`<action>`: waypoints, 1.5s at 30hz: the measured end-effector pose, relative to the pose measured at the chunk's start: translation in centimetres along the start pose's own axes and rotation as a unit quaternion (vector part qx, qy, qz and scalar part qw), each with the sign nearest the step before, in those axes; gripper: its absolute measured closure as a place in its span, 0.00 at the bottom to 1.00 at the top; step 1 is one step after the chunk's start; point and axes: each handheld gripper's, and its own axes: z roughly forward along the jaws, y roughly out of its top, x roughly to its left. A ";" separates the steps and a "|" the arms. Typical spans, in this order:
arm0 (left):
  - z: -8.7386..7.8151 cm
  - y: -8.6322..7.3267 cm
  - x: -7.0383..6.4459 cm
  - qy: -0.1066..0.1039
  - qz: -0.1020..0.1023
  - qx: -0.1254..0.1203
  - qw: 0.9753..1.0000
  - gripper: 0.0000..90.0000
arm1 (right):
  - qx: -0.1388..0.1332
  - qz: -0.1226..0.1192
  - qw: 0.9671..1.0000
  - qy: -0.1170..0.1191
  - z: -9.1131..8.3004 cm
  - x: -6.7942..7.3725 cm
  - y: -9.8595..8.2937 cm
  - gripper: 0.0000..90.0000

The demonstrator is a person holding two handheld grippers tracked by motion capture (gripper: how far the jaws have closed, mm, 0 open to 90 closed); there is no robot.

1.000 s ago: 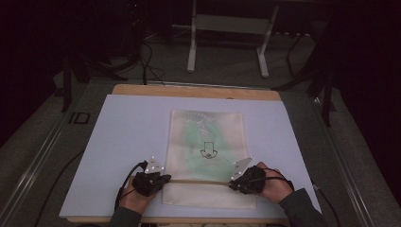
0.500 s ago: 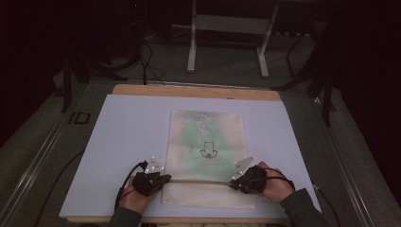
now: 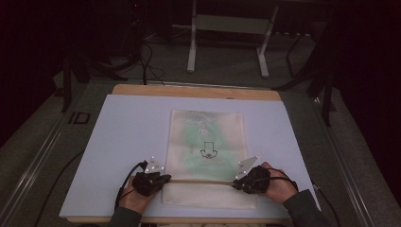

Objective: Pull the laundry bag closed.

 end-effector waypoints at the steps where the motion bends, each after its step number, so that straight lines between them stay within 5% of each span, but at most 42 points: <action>1: 0.0 0.0 0.0 0.000 0.000 0.000 1.000 0.99 | -0.001 -0.001 1.000 0.001 0.0 0.0 -0.1 0.92; 33: 0.0 0.0 0.0 0.001 -0.002 0.000 1.000 0.99 | 0.008 0.006 1.000 0.002 -0.8 -0.6 -1.5 0.92; 45: 0.0 0.1 -0.1 0.005 -0.001 0.003 1.000 0.99 | 0.000 0.041 0.999 -0.012 -1.7 -1.3 -4.1 0.92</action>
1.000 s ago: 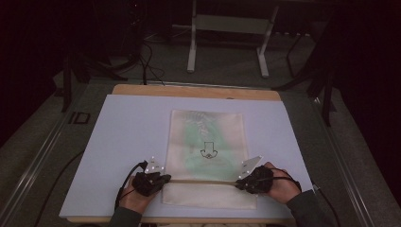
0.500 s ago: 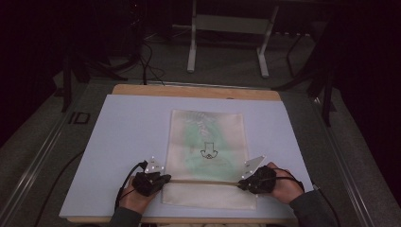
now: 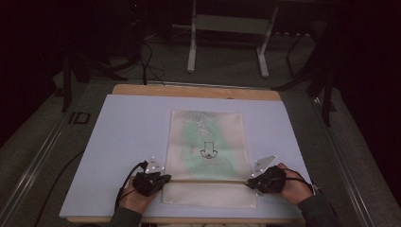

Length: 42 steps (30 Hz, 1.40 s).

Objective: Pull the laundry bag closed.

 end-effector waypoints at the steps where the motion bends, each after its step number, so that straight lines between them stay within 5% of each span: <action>1: 0.0 0.0 0.0 0.000 0.000 0.000 1.000 0.99 | 0.000 0.001 1.000 0.000 0.0 -0.1 -0.1 0.92; 21: 0.0 -0.1 0.1 -0.007 -0.006 -0.004 1.000 0.99 | -0.033 0.021 0.999 -0.005 -0.1 -0.4 -1.2 0.90; 28: 0.0 -0.2 0.2 -0.011 -0.004 -0.006 1.000 0.99 | -0.075 0.049 0.996 -0.007 -0.8 -0.4 -2.2 0.85; 42: 0.0 -0.2 0.3 -0.013 -0.003 -0.008 1.000 0.98 | -0.101 0.097 0.990 -0.030 -1.6 -1.1 -3.2 0.74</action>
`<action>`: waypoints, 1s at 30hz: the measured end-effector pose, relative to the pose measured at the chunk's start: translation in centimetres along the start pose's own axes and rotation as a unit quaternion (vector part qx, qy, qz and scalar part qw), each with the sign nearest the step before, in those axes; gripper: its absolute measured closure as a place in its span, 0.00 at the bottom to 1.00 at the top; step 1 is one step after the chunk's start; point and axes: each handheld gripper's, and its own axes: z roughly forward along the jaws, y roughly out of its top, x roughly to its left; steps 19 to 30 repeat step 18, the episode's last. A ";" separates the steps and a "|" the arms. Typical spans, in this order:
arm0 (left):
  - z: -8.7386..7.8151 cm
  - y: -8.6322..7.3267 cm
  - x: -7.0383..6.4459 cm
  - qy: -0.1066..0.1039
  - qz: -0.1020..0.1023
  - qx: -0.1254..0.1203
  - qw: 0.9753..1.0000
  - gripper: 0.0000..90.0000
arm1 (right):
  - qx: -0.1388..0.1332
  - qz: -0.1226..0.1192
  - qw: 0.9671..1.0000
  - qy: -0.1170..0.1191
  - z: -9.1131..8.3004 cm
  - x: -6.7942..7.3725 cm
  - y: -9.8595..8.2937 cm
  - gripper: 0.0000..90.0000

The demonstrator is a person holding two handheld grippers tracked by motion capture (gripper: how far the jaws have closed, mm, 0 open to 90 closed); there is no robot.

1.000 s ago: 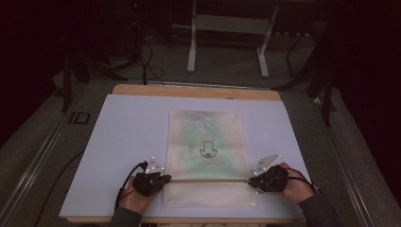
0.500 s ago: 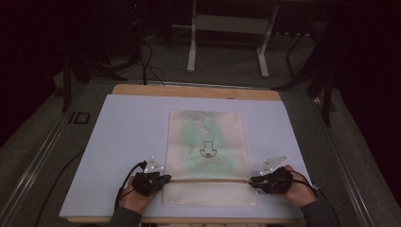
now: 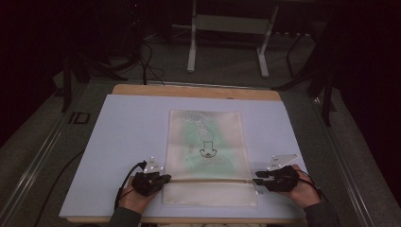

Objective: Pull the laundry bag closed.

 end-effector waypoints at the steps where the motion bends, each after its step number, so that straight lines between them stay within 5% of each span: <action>1: 0.0 0.0 0.0 0.000 0.000 0.000 1.000 0.98 | -0.002 0.002 1.000 0.000 -0.1 -0.1 -0.1 0.73; 17: 0.0 -0.1 0.2 -0.010 0.000 -0.004 1.000 0.96 | -0.024 0.068 0.996 -0.044 -0.4 -1.5 -1.1 0.59; 30: 0.0 -0.1 0.2 -0.013 0.000 -0.004 1.000 0.95 | -0.027 0.069 0.996 -0.047 -0.4 -1.6 -1.2 0.57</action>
